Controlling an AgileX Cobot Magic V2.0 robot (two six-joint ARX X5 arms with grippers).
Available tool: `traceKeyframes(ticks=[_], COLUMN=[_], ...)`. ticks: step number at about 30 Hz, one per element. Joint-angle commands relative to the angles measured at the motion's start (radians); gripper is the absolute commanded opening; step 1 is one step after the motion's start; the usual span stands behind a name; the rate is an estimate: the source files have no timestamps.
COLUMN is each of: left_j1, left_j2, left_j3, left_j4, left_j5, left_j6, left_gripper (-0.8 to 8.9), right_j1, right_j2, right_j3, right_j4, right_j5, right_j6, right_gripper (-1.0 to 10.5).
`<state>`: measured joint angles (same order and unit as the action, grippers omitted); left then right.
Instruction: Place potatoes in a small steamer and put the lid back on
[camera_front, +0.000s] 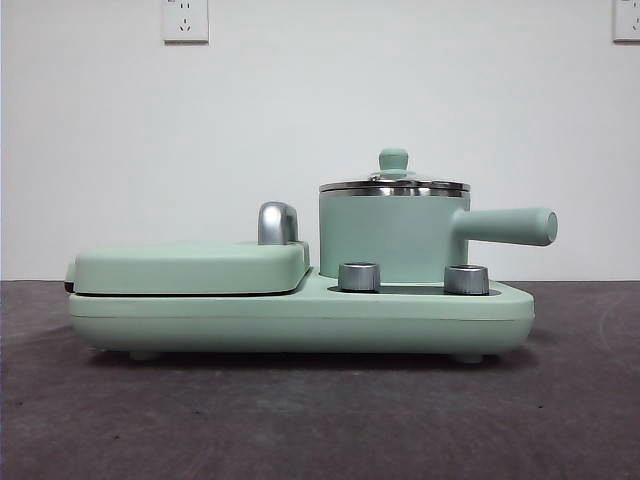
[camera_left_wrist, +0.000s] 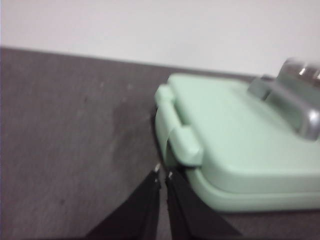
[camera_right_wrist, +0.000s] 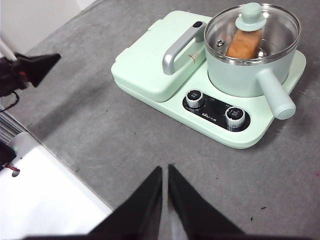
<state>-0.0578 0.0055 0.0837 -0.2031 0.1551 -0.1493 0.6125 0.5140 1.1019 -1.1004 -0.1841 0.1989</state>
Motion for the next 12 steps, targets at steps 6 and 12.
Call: traceKeyframes(ticks=[6,12], left_j1=[0.021,0.02], left_j2=[-0.002,-0.002], left_j3=[-0.064,-0.071], left_j4=[0.017,0.014], left_j5=[-0.132,-0.138], left_j6=[0.018,0.099], left_gripper=[0.24,0.25], right_j1=[0.007,0.007], right_j2=[0.006,0.006], right_j3=[0.01,0.01], right_j4=[0.008,0.008], right_j5=[0.001,0.001], right_j6=[0.009,0.009], right_gripper=[0.1,0.1])
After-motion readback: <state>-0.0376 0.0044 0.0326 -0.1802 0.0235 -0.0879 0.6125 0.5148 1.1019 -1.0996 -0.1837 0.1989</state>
